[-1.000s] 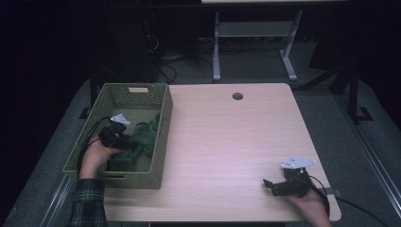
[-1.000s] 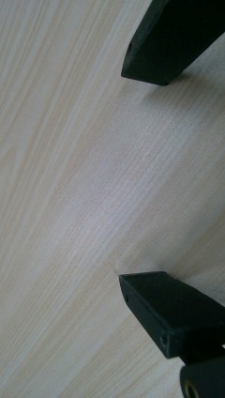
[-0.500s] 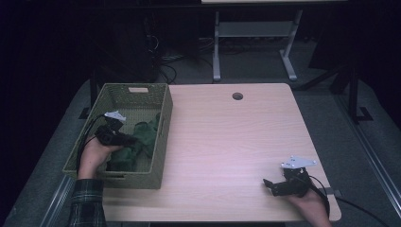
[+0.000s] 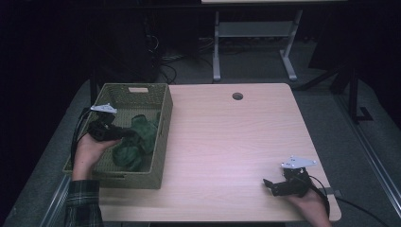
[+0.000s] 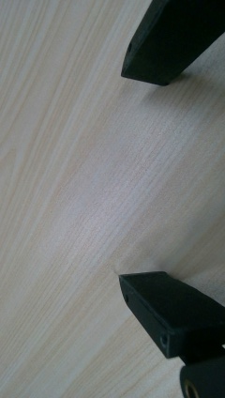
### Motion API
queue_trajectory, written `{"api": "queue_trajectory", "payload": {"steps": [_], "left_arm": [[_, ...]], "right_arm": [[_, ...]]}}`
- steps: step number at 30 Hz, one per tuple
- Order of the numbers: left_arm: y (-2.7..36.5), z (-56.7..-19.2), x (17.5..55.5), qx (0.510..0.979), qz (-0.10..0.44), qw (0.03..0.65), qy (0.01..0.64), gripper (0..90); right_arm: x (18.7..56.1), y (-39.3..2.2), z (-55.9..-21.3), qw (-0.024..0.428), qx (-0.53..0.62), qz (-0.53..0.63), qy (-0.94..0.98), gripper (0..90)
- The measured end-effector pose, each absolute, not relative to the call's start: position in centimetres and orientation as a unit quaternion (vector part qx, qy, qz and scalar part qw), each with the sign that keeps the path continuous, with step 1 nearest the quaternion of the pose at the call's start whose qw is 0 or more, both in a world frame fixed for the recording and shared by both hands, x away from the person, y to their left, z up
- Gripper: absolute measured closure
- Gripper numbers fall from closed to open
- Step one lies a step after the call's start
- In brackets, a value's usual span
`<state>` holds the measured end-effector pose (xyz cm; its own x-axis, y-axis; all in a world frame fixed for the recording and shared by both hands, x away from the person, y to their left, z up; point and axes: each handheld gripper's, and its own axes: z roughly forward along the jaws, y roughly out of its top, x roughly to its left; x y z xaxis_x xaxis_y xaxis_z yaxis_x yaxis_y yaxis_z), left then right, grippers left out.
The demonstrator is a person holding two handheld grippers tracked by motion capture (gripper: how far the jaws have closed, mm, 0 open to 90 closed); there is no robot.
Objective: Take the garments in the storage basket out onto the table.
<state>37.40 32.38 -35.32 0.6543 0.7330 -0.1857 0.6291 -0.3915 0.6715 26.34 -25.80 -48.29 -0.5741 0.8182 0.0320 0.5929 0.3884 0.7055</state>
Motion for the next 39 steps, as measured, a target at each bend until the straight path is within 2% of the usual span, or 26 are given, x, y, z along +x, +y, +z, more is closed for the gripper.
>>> {"api": "queue_trajectory", "payload": {"steps": [6, 20, 39], "left_arm": [[32.7, -33.3, 36.7, 0.811, 0.075, 0.407, 0.414, 84.3], [33.7, -28.0, 35.8, 0.789, 0.084, 0.452, 0.407, 84.6], [31.3, -20.7, 35.3, 0.784, 0.106, 0.492, 0.363, 85.3]], "right_arm": [[26.3, -25.8, -48.3, 0.163, 0.432, 0.345, 0.817, 2.9], [26.3, -25.8, -48.3, 0.164, 0.434, 0.345, 0.816, 2.9], [26.3, -25.8, -48.3, 0.165, 0.434, 0.345, 0.816, 2.9]]}}
